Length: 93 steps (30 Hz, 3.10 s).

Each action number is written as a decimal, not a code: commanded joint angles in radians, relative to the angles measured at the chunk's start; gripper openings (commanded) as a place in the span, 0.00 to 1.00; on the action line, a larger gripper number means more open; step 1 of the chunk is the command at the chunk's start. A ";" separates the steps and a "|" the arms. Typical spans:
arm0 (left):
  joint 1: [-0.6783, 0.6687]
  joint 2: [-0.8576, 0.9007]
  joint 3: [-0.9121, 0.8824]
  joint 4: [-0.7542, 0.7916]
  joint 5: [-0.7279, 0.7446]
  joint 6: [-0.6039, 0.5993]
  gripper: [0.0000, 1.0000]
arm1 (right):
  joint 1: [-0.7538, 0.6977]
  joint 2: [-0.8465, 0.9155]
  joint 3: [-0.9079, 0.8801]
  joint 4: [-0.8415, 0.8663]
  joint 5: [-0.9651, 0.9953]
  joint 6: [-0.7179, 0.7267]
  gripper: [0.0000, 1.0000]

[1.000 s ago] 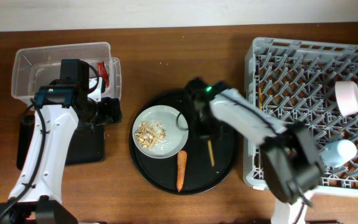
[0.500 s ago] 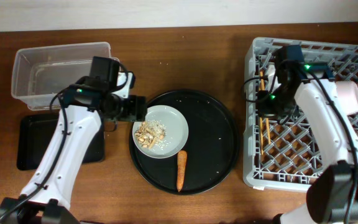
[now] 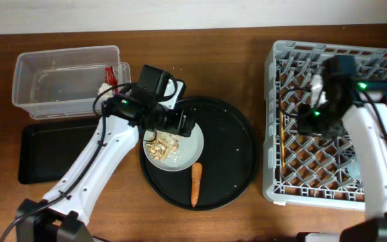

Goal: Sort waste into correct bins and load items into the dishwasher rack
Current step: 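Grasp the white plate rim with the left gripper and lift it, then tip the plate over the black tray to dump the food scraps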

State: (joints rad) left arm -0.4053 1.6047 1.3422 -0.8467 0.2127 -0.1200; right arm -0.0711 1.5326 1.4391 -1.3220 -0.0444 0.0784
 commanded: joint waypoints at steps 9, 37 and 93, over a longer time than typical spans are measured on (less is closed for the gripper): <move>-0.315 0.286 0.002 0.188 -0.340 -0.366 0.99 | -0.055 -0.008 0.000 -0.119 -0.211 -0.150 0.40; -0.345 0.443 0.222 -0.198 -0.570 -0.365 0.00 | -0.055 -0.008 -0.003 -0.122 -0.210 -0.150 0.40; 0.892 0.126 0.269 -0.700 0.845 0.477 0.00 | -0.055 -0.008 -0.003 -0.141 -0.206 -0.153 0.40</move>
State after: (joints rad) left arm 0.5999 1.8095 1.5974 -1.5631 1.0428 0.3264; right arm -0.1192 1.5257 1.4376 -1.4624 -0.2386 -0.0647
